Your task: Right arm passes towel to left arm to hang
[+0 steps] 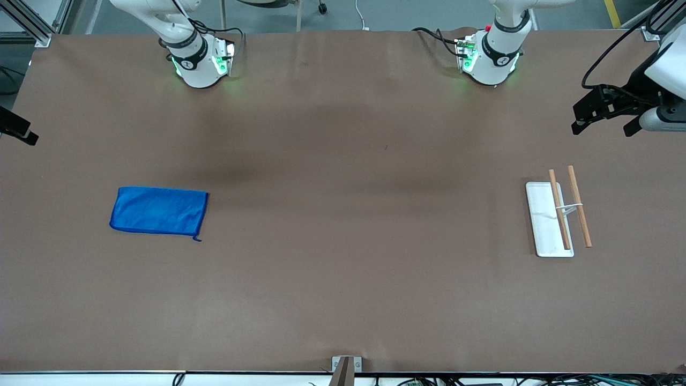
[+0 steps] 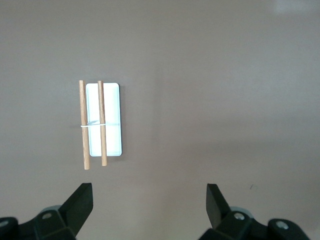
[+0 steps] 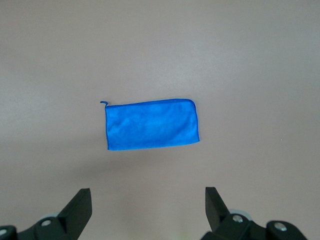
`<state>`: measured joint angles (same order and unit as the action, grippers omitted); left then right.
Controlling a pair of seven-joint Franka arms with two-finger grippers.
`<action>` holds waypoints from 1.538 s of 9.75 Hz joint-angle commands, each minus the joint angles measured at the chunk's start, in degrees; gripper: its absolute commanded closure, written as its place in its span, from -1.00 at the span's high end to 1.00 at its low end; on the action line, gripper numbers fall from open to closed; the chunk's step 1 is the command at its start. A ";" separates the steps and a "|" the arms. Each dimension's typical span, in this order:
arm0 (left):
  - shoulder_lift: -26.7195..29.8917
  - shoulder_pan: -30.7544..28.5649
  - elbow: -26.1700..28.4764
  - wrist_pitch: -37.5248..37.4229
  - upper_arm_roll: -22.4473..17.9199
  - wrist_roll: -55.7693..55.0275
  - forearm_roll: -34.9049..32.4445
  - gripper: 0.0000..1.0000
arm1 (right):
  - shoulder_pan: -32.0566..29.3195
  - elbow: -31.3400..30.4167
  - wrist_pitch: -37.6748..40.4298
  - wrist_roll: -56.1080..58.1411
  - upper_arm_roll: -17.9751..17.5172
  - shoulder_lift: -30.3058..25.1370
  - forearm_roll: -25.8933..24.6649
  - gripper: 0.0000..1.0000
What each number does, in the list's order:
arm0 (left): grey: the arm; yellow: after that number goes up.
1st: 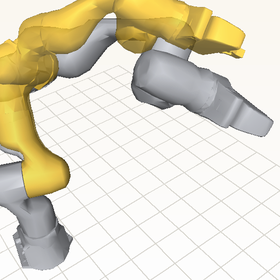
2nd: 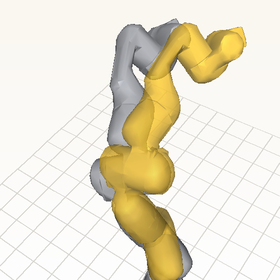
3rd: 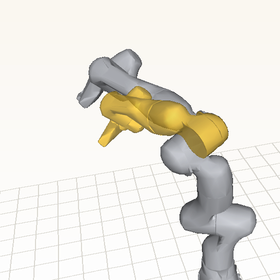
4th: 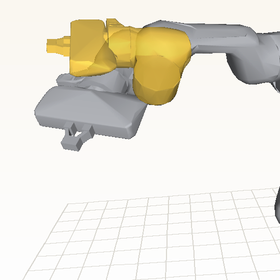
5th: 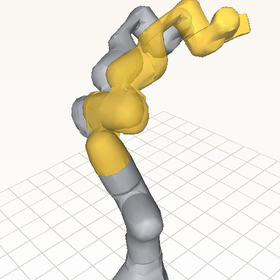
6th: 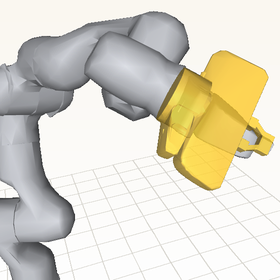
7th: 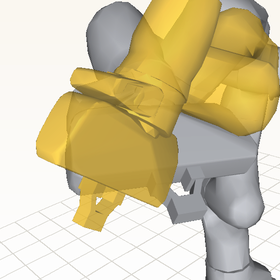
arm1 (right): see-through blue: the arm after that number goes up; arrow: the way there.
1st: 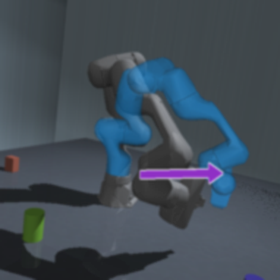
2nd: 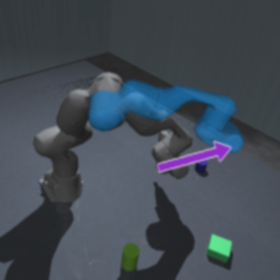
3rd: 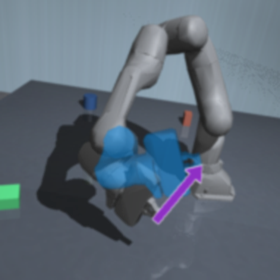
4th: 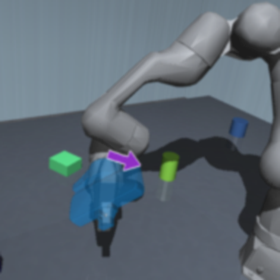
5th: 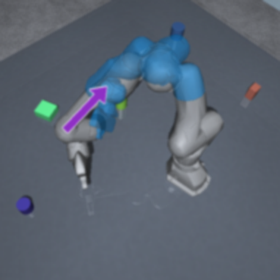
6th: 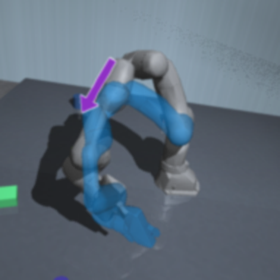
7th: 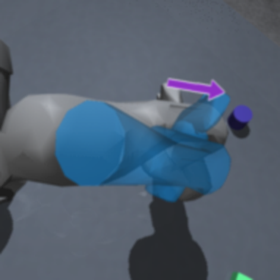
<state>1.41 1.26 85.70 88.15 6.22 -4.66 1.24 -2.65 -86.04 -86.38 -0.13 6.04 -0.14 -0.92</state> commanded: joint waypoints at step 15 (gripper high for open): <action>-0.61 -0.65 1.22 -2.72 0.11 0.71 0.25 0.99 | 0.81 -30.83 -45.42 4.09 -0.32 17.17 -1.54 1.00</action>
<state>1.24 1.02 85.51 86.06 6.16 -4.54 1.28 -1.92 -114.46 -128.12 3.84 5.85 16.51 -1.53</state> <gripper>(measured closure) 0.000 0.000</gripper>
